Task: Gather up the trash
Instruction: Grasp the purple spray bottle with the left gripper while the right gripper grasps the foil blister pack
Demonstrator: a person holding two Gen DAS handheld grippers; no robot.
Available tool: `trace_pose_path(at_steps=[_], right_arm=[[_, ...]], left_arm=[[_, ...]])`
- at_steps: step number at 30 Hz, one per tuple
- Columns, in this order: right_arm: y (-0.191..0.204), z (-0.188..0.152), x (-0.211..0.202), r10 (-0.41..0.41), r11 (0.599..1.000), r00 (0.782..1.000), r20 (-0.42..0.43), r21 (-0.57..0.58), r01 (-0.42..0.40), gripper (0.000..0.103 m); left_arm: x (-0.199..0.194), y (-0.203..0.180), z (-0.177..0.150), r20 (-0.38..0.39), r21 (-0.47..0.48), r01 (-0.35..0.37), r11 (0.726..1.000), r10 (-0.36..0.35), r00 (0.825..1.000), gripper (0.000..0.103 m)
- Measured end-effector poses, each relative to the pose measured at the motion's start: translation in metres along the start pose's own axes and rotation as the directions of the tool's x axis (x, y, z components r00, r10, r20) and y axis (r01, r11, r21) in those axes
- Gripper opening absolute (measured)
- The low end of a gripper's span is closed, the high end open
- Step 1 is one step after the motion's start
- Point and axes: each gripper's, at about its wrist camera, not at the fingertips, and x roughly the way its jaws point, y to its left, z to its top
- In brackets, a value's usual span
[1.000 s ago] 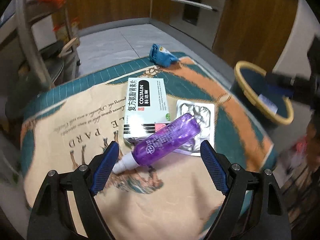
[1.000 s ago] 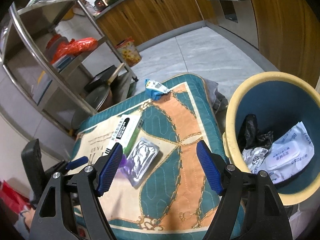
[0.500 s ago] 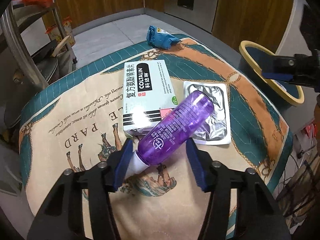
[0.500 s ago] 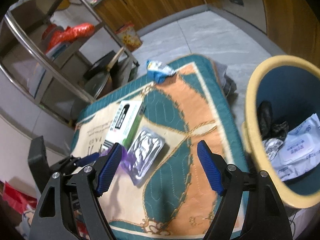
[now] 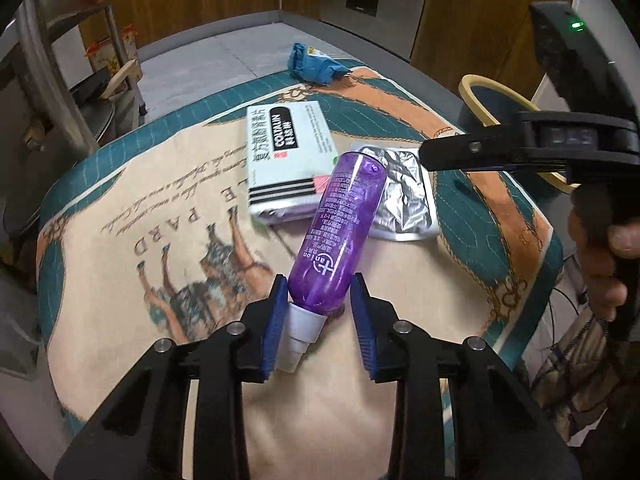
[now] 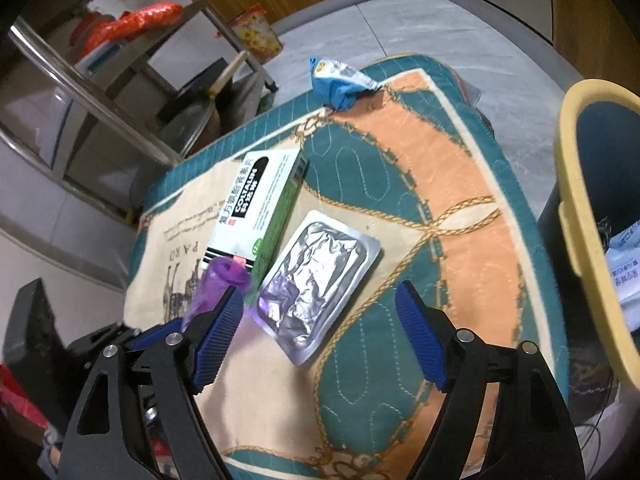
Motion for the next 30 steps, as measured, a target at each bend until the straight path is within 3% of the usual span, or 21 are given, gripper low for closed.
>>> trace_pose_path(at_steps=[6,11,18,26,30], right_arm=[[0.015,-0.001,0.02,-0.068,0.998,0.997,-0.026,-0.011,0.068,0.081],[0.037,-0.007,0.034,-0.139,0.985,0.99,-0.028,-0.102,0.136,0.085],[0.054,-0.015,0.045,-0.253,0.936,0.967,0.026,-0.245,0.251,0.086],[0.065,-0.02,0.059,-0.301,0.884,0.951,0.075,-0.351,0.308,0.09],[0.062,-0.02,0.055,-0.287,0.883,0.955,0.071,-0.367,0.293,0.081]], left_arm=[[-0.013,0.016,-0.018,-0.021,-0.053,-0.021,0.998,0.02,1.0,0.032],[-0.016,0.031,-0.029,-0.049,-0.09,-0.048,0.995,0.044,0.998,0.032],[-0.017,0.044,-0.033,-0.055,-0.142,-0.051,0.989,0.043,0.998,0.032],[-0.016,0.048,-0.031,-0.048,-0.173,-0.044,0.984,0.036,0.998,0.032],[-0.014,0.05,-0.029,-0.044,-0.197,-0.024,0.98,0.016,0.999,0.032]])
